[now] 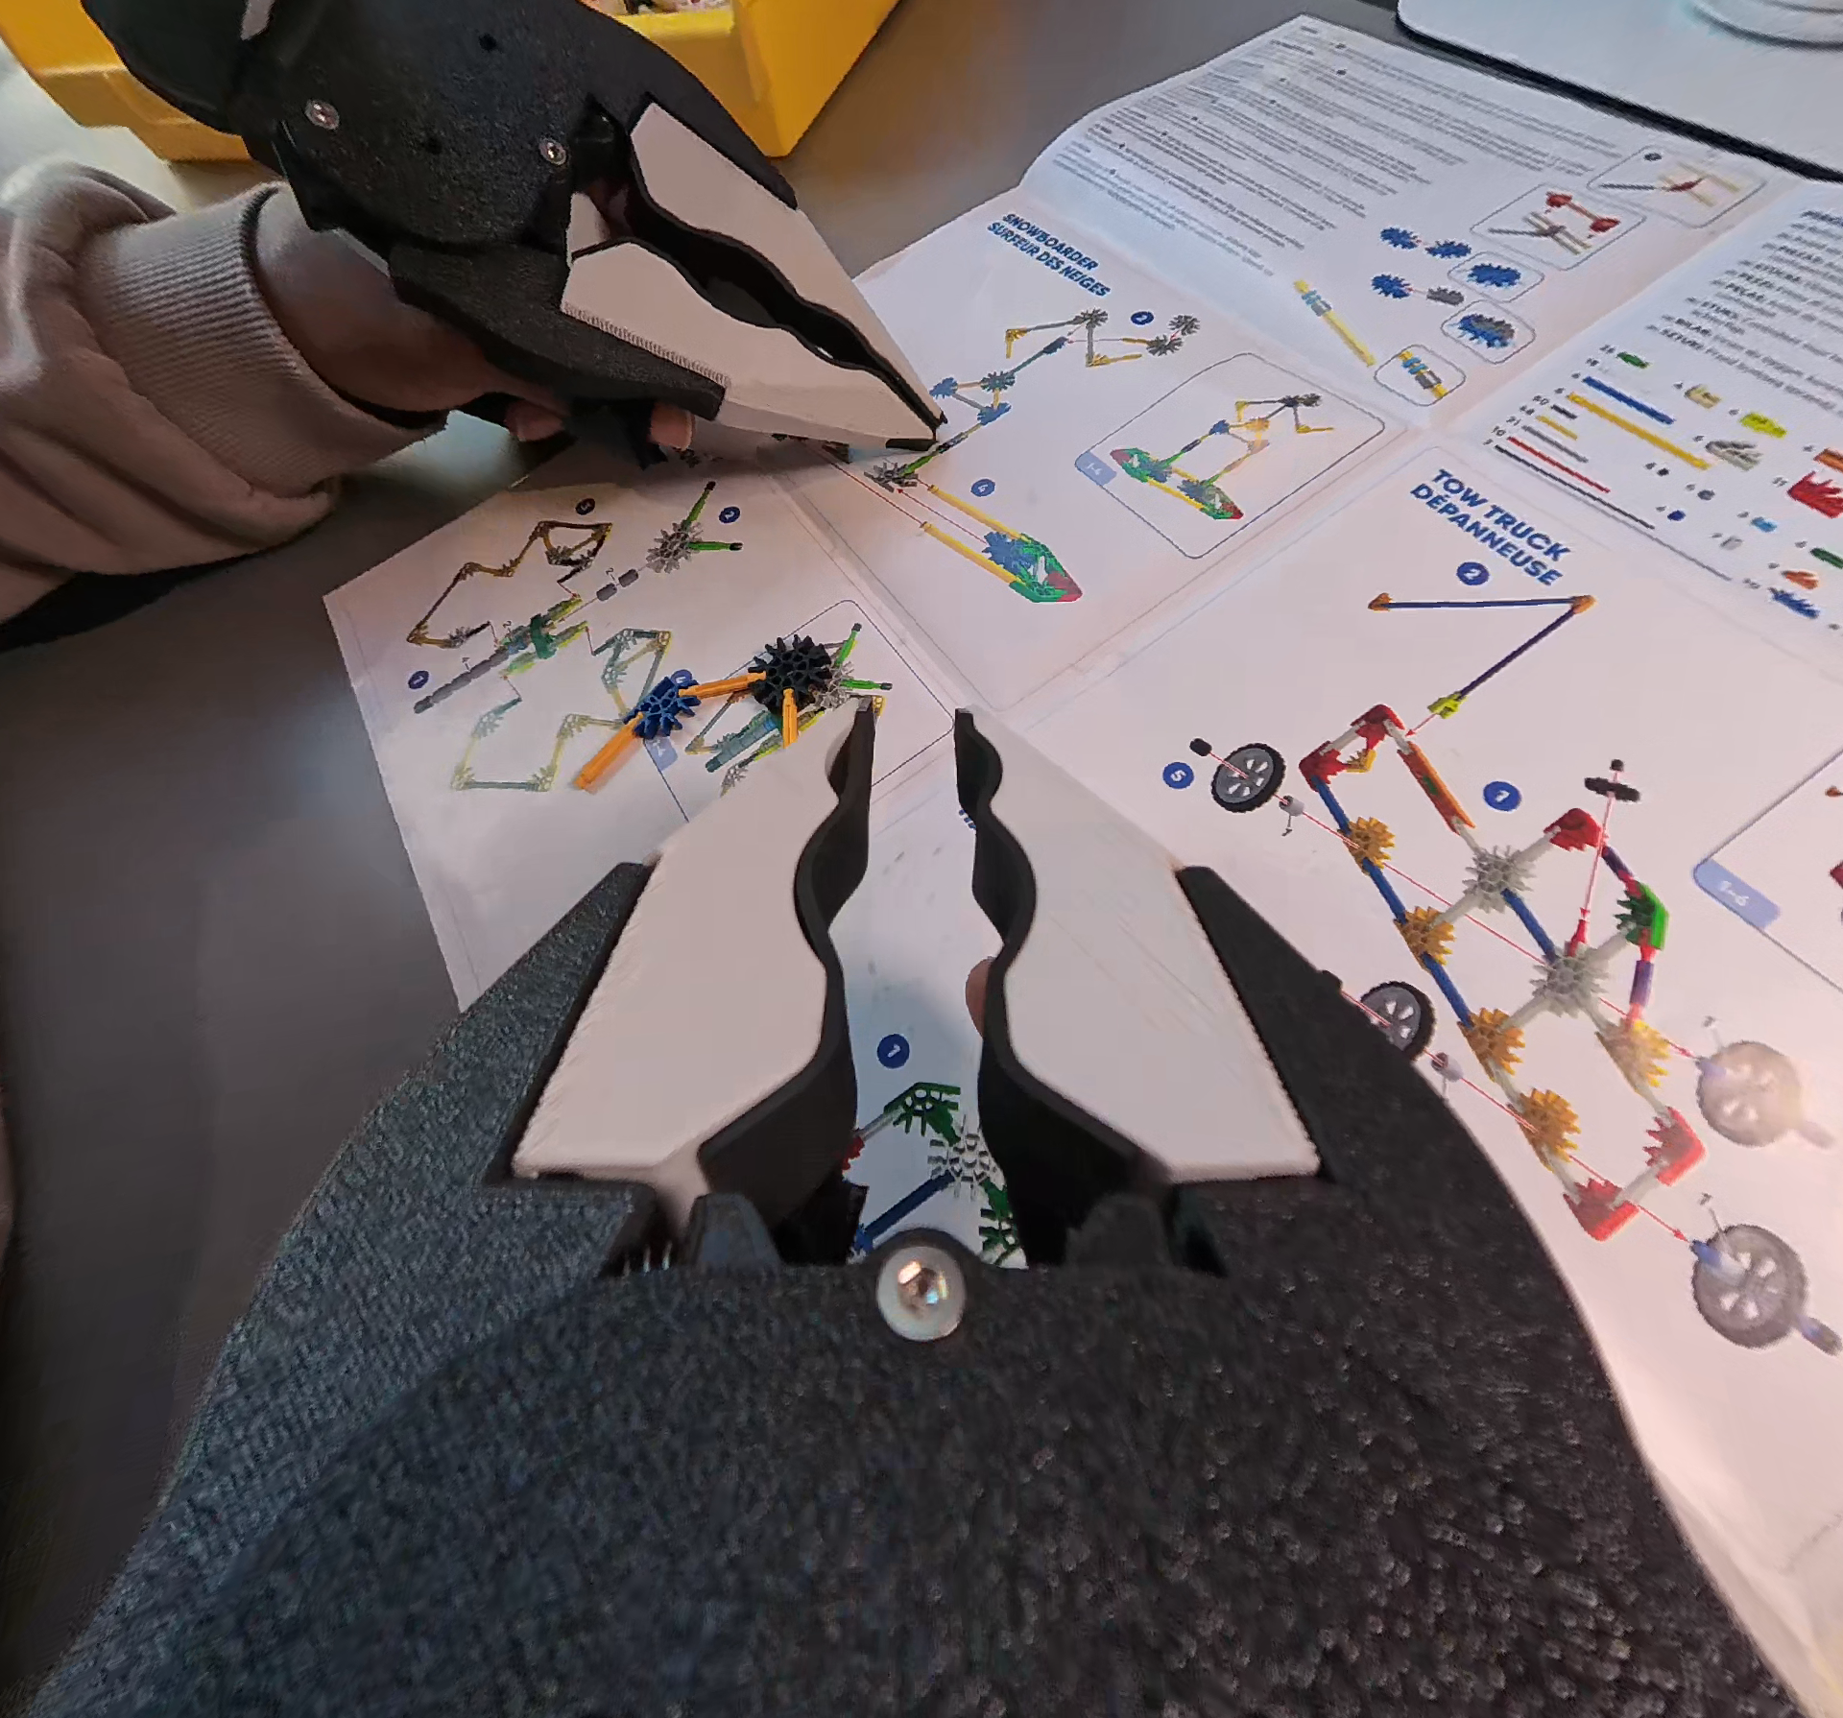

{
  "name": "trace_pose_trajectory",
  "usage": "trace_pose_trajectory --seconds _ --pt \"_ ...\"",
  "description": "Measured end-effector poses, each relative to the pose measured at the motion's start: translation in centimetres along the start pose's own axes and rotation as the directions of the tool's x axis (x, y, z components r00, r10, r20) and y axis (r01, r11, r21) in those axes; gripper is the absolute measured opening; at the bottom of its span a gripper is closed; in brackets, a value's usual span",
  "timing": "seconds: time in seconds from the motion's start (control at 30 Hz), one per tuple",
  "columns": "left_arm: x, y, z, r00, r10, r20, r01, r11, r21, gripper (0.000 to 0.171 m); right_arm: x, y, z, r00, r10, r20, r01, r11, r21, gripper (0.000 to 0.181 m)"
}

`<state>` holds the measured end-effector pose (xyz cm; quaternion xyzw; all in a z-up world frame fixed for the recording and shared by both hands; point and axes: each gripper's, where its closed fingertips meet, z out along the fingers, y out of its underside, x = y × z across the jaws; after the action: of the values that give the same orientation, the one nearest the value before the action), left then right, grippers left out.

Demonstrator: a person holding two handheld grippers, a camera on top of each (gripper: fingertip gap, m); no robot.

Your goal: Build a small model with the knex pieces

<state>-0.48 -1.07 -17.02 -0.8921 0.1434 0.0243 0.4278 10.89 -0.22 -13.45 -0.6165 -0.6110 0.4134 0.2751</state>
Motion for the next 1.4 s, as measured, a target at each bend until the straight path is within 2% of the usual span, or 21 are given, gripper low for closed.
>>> trace_pose_trajectory --seconds 0.37,0.63,0.87,1.07,1.4 --pt "-0.9 -1.8 -2.0 0.999 -0.043 0.026 0.039 0.987 0.153 0.009 0.8 -1.1 -0.7 0.997 -0.029 -0.073 0.034 0.997 0.063 0.015" --pt "-2.2 -3.4 -5.3 0.992 -0.125 0.023 0.111 0.943 0.315 0.017 2.0 -2.8 -1.9 0.986 -0.025 -0.162 0.049 0.988 0.147 0.018" --pt "-2.9 -3.0 -6.3 0.986 -0.166 0.030 0.146 0.928 0.342 0.022 3.8 -3.1 -2.3 0.966 0.012 -0.258 0.041 0.979 0.198 0.029" --pt "-1.8 -3.2 -5.9 0.988 -0.156 0.003 0.146 0.930 0.337 0.026 4.2 -4.3 -3.4 0.952 0.036 -0.303 0.046 0.964 0.261 0.044" --pt "-1.4 -3.0 -4.6 0.986 -0.168 0.007 0.158 0.940 0.303 0.026 3.5 -7.8 -7.1 0.947 0.036 -0.320 0.099 0.912 0.398 0.038"
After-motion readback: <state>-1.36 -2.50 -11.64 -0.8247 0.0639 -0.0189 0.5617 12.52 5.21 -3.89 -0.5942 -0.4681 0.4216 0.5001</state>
